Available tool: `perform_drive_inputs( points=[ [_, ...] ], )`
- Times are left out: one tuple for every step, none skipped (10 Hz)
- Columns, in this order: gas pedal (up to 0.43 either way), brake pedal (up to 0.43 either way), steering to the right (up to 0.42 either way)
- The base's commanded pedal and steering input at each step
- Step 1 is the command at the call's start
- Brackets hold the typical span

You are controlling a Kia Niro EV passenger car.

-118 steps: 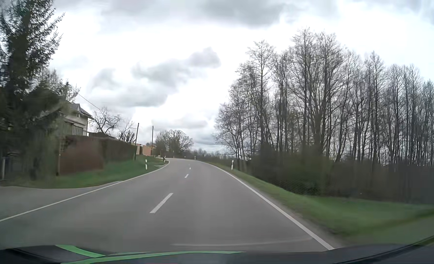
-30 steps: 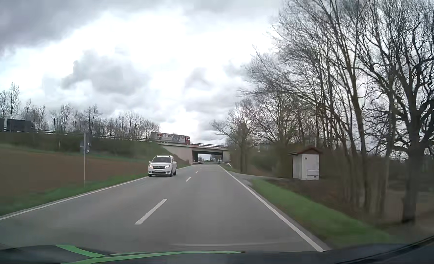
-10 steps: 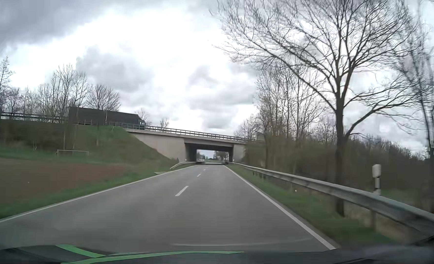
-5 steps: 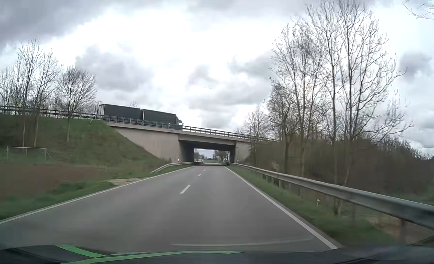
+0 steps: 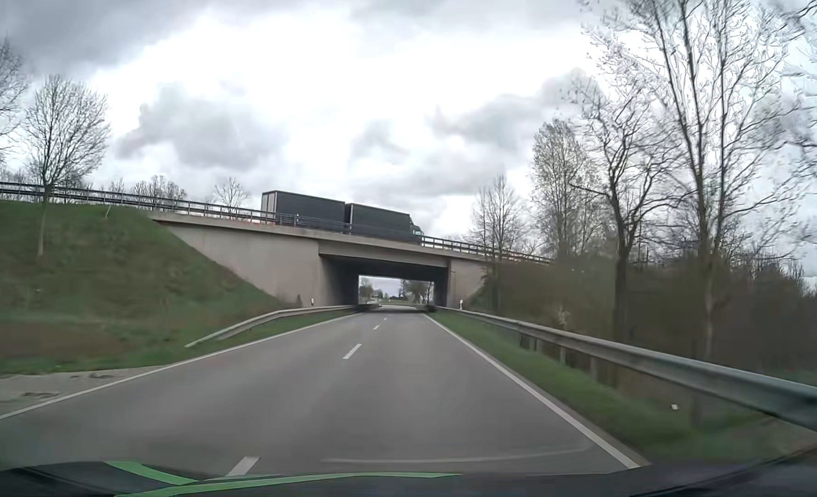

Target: Follow the waypoints while adhering to traffic rules and regulations

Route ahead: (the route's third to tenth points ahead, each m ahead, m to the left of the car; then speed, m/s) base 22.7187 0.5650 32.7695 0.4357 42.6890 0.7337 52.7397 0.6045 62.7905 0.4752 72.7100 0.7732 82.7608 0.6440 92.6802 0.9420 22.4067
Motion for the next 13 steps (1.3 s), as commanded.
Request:
perform_drive_inputs(
  points=[
    [0.299,0.000,0.003],
    [0.287,0.000,0.003],
    [0.287,0.000,0.003],
    [0.287,0.000,0.003],
    [0.287,0.000,0.003],
    [0.287,0.000,0.003],
    [0.287,0.000,0.002],
    [0.287,0.000,0.002],
    [0.287,0.000,0.002],
    [0.287,0.000,0.002],
    [0.287,0.000,0.001],
    [0.287,0.000,0.001],
    [0.287,0.000,0.001]
  ],
)
